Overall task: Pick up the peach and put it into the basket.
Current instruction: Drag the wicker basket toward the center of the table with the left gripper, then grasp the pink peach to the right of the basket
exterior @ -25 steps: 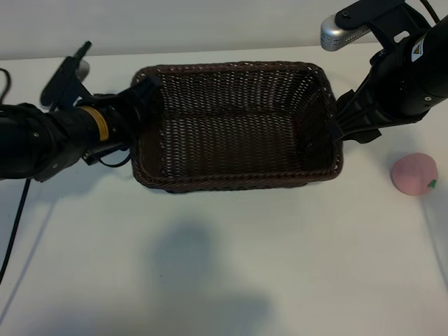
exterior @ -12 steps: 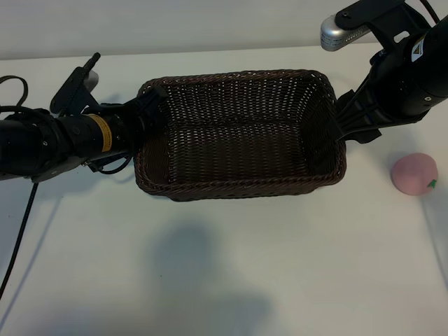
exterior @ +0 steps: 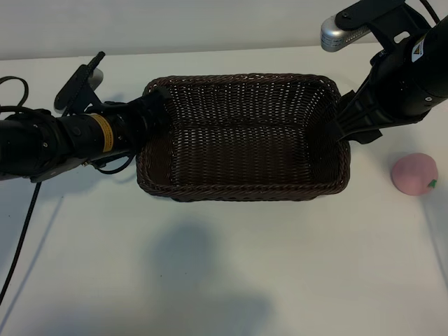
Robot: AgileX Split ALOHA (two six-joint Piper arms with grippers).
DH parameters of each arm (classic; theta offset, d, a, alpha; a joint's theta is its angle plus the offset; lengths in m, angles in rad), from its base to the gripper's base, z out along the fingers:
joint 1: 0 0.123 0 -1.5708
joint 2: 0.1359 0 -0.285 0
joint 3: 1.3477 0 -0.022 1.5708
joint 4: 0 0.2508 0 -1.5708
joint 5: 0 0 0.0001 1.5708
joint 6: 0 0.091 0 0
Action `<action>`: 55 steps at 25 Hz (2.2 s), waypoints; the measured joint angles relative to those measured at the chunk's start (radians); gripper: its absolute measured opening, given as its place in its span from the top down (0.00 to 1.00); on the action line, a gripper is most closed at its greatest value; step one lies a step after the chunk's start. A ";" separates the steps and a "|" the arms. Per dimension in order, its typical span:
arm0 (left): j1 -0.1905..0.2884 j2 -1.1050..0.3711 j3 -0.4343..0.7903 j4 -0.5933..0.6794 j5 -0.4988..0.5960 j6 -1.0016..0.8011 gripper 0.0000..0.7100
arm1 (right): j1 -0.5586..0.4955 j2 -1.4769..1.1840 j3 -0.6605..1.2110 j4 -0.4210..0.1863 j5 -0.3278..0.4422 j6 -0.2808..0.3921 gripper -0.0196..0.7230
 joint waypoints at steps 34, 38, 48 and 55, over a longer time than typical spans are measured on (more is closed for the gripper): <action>0.000 -0.724 -0.008 -0.065 0.730 0.838 0.16 | 0.000 0.000 0.000 -0.002 0.002 -0.002 0.17; 0.000 -0.776 -0.008 -0.183 0.796 1.008 0.16 | 0.000 0.000 0.000 -0.002 0.002 -0.002 0.17; 0.000 -0.889 -0.008 -0.222 1.076 1.188 0.16 | 0.000 0.000 0.000 -0.002 0.001 -0.001 0.17; 0.000 -1.039 -0.008 -0.298 1.048 1.427 0.16 | 0.000 0.000 0.000 -0.002 0.000 -0.001 0.17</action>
